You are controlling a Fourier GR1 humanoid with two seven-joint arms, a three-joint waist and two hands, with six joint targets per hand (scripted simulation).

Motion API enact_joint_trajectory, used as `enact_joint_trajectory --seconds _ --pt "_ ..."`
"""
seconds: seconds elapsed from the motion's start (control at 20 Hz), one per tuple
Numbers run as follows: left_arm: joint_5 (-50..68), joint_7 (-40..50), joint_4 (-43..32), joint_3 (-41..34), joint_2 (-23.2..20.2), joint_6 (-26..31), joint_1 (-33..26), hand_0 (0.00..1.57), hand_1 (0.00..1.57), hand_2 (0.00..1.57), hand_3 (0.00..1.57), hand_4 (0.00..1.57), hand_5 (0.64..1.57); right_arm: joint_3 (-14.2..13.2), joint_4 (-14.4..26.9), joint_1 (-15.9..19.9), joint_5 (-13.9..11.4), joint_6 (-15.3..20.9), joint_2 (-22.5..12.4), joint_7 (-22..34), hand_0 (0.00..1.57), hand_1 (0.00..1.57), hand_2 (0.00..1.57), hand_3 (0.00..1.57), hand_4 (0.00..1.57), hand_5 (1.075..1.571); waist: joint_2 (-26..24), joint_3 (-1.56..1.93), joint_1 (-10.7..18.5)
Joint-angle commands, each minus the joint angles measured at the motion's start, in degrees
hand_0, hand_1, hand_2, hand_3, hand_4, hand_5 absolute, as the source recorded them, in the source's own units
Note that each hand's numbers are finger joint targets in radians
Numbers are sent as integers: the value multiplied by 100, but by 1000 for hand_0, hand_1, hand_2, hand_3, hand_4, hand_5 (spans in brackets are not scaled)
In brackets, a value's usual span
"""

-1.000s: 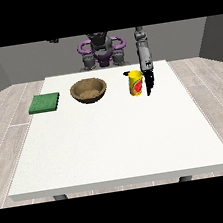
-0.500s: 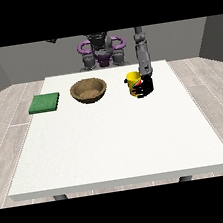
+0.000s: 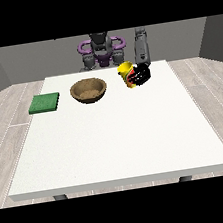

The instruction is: Pick the cup and pour the ball into the bowl, then pick the bowl and place it on the pad

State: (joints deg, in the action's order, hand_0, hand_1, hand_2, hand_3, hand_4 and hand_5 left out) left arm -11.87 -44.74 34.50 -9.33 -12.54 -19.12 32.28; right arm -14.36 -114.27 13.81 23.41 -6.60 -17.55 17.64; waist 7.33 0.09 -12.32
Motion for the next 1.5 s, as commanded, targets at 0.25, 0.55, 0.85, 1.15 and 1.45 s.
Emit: enact_joint_trajectory --seconds 0.25,0.55,0.85,1.15,1.45 --pt "-1787 1937 -353 987 36 -2023 1192 1425 1425 1571 1571 1010 1558 112 387 504 73 -84 -101 103 0 0 0 0 275 1560 25 0 -308" --pt "-2238 2639 -614 1126 73 -2160 1621 1415 1415 1571 1571 971 1562 2 405 292 115 -264 -69 -129 0 0 0 0 334 1564 94 -7 -324" --pt "-3602 3701 -1192 1813 -107 -3113 2163 1370 1370 1571 1571 805 1567 278 543 675 -236 12 108 -206 0 0 0 0 337 1564 242 -1 -310" --pt "-5298 5229 -1956 2959 389 -3135 2697 1363 1363 1522 1571 891 1524 584 1154 545 -493 -14 411 -461 0 0 0 0 373 1565 -183 14 -186" --pt "-6683 6152 -2494 4095 777 -2456 2877 1454 1454 1571 1571 939 1490 371 1619 321 -438 -141 369 -653 0 0 0 0 384 1565 -668 13 -40"
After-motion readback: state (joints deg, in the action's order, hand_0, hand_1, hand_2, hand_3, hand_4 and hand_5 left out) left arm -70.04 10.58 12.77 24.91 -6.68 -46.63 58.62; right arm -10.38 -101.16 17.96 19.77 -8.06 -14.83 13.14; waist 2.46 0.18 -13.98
